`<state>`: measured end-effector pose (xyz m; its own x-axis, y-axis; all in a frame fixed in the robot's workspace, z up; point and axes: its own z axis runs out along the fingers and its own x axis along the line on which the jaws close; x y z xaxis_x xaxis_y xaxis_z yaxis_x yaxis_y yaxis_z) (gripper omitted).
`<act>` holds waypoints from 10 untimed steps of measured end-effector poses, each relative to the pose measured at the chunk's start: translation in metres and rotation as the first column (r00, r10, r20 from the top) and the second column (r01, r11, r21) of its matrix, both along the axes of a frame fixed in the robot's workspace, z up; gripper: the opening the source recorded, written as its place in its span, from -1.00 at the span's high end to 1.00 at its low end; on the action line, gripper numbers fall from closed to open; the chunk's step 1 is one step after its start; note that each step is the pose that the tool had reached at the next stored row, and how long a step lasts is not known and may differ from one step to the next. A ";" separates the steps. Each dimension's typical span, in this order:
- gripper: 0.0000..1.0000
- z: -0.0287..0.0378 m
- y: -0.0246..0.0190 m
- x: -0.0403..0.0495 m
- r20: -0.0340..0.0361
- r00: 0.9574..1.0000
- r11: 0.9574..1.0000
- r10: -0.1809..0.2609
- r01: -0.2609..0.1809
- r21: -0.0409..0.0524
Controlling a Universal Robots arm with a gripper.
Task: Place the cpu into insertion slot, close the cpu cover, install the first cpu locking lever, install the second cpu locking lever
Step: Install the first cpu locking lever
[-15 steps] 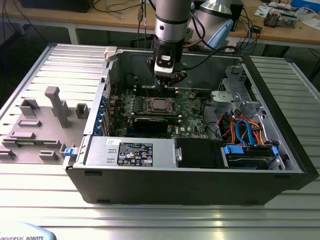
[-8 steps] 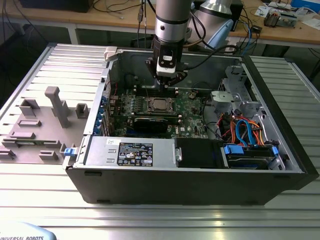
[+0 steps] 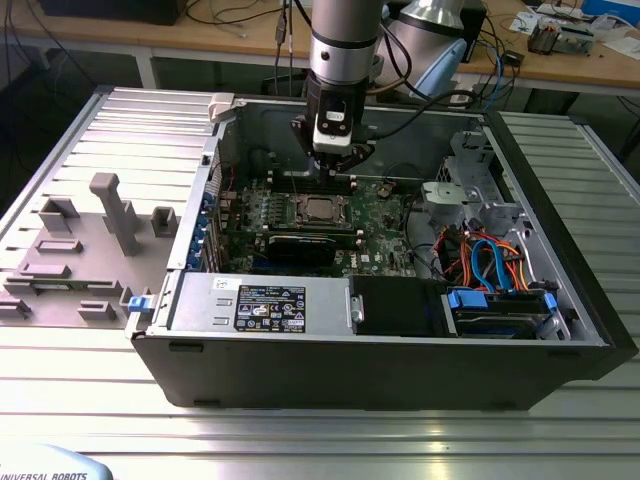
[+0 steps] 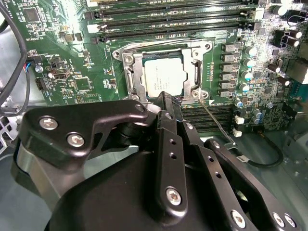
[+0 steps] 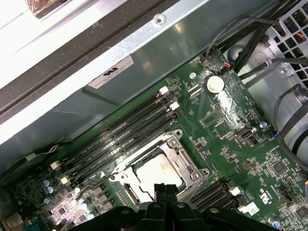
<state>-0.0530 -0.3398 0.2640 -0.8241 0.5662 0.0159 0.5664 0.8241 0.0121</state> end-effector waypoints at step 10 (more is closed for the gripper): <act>0.79 0.0000 0.0000 0.0000 0.000 0.998 0.998 0.056 -0.056 0.000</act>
